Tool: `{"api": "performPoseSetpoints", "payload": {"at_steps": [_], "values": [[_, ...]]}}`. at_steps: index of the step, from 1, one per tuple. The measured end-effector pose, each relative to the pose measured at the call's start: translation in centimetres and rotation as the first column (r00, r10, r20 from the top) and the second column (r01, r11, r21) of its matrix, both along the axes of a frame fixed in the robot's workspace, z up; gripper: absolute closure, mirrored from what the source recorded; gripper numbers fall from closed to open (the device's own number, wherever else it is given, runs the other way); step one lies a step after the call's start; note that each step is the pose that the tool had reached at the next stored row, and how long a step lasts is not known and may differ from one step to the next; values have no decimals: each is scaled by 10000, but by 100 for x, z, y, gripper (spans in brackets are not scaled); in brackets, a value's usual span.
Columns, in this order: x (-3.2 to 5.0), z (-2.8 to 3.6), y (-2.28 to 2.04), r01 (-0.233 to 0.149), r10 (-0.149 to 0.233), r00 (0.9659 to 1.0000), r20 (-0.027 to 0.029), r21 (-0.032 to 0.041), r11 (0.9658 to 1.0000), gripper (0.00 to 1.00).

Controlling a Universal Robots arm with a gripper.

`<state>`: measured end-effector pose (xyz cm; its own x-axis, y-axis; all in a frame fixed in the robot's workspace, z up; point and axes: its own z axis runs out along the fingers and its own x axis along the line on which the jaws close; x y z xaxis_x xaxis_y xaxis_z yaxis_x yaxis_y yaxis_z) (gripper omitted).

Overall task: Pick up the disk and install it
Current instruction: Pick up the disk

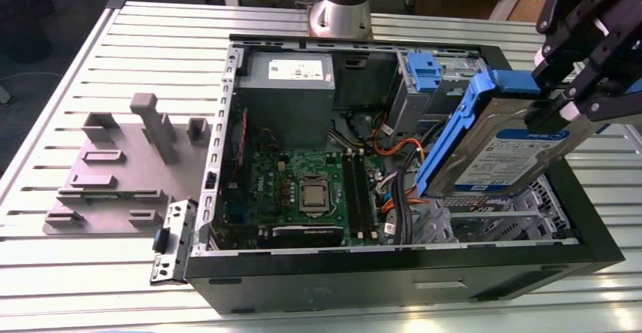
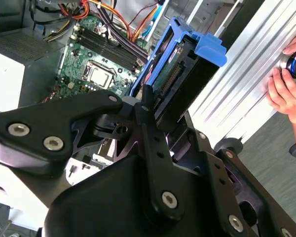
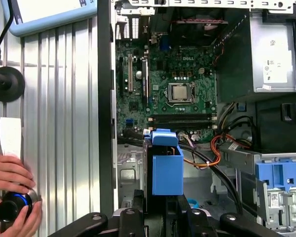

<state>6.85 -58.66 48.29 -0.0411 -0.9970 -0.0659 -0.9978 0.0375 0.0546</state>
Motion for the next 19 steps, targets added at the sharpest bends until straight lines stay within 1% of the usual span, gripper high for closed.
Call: {"api": "performPoseSetpoints", "payload": {"at_steps": [3, 8, 15, 19], "values": [[53, -14, -1, 2, -2, 10000, 0, -1, 10000, 65], [167, -32, 0, 1, -1, 10000, 0, 3, 10000, 65], [186, -34, -1, 0, 0, 10000, 0, 3, 10000, 65], [269, -39, 1, 1, -1, 10000, 0, 1, 10000, 65]]}}
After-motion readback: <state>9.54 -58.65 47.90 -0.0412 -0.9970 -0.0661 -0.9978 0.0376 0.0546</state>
